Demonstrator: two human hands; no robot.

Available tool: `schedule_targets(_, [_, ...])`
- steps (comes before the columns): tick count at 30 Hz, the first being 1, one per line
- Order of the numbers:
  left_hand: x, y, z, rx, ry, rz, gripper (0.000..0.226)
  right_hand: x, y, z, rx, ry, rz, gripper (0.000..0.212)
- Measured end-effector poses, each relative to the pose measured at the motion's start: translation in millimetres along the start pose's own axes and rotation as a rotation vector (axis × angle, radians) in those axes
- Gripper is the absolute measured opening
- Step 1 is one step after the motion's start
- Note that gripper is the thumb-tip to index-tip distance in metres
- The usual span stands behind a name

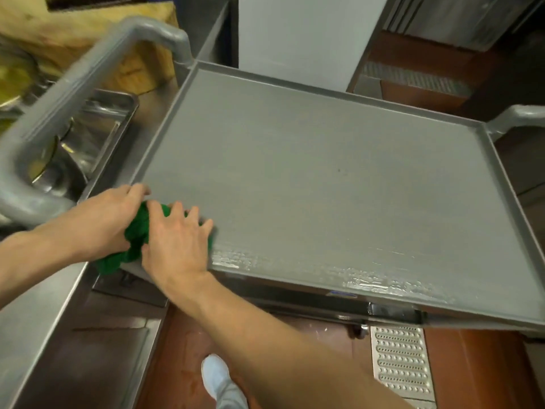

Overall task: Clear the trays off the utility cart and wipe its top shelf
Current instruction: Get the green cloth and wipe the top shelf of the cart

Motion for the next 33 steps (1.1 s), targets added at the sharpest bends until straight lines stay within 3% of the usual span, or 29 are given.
schedule_targets(7, [-19,15,7,0.051,0.065,0.112,0.070,-18,10,-12,-0.166,-0.120,0.070,0.059])
schedule_targets(11, [-46,68,-29,0.215,-0.019,-0.014,0.074,-27,72,-37,-0.304,-0.179,-0.072,0.058])
schedule_targets(14, [-67,114,-88,0.430,-0.026,-0.004,0.064,-24,146,-64,-0.341,-0.172,-0.204,0.062])
schedule_targets(18, [-79,162,-205,0.781,-0.062,0.118,0.047,11,263,-114,-0.250,-0.164,-0.392,0.064])
schedule_targets(22, [-70,188,-349,0.971,-0.182,0.195,0.038,91,378,-175,-0.160,-0.239,-0.532,0.062])
schedule_targets(27, [-34,196,-533,1.059,-0.378,0.256,0.038,235,490,-252,0.000,-0.417,-0.677,0.065])
schedule_targets(30, [-2,196,-640,1.065,-0.501,0.281,0.038,324,544,-295,0.119,-0.518,-0.773,0.027])
schedule_targets(33, [31,200,-735,1.093,-0.607,0.307,0.041,401,595,-324,0.233,-0.632,-0.815,0.034])
Point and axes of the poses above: each hand's wrist, its own x-axis away from the middle knuckle, its own y-axis out of the back of the hand, z = x × y, the point moved 2 cm from there along -x, towards the middle knuckle, and after that the axes turned 9 degrees about -z, right-handed, at the moved point
